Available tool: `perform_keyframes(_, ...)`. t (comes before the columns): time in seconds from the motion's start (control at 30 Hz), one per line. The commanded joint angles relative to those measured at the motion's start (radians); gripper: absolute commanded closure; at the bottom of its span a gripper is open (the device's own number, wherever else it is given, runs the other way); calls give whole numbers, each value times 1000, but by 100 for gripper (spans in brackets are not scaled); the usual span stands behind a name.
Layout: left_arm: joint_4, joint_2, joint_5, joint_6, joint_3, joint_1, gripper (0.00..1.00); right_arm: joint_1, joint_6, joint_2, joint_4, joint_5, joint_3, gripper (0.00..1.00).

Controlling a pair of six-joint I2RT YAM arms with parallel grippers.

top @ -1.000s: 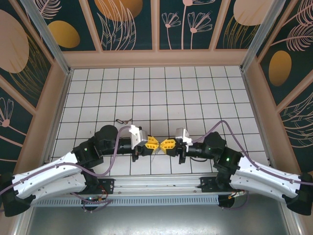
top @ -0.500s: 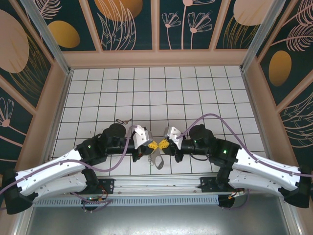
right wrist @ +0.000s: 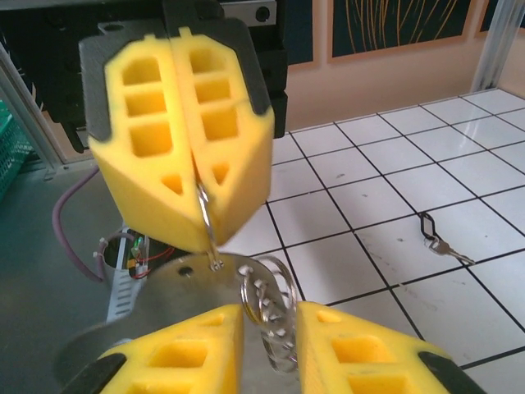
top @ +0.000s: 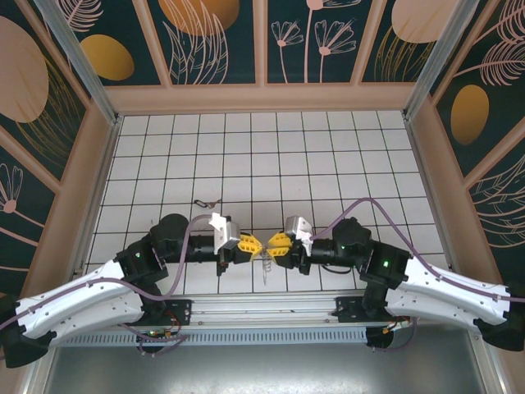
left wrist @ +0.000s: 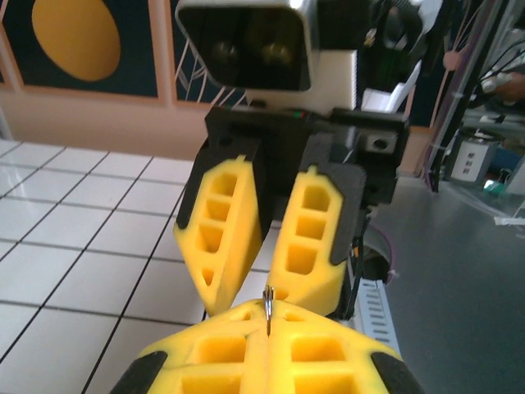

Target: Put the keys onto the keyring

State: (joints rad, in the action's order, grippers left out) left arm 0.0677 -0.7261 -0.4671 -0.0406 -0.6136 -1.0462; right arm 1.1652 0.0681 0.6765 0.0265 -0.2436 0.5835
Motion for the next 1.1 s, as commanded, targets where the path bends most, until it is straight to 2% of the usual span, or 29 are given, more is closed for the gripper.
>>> perform_keyframes(0.0,129,22,-47,-27,21,-4,100,8,-18,-28,-102,-12,-20,79)
perform_keyframes(0.37,152,12,-49,-21,35,-5,100,30,-19,-38,-237,-103,-69,80)
perform_keyframes(0.6,158,4,-61,-22,41,-5,100,35,-19,-40,-256,-94,-76,80)
perform_keyframes(0.77,155,2,-75,-22,43,-4,100,36,-21,-27,-297,-91,-85,86)
perform_keyframes(0.93,165,-5,-96,-32,48,-5,100,36,-19,-12,-313,-88,-88,100)
perform_keyframes(1.07,135,-19,-78,-26,41,-5,100,36,-19,-17,-306,-74,-86,100)
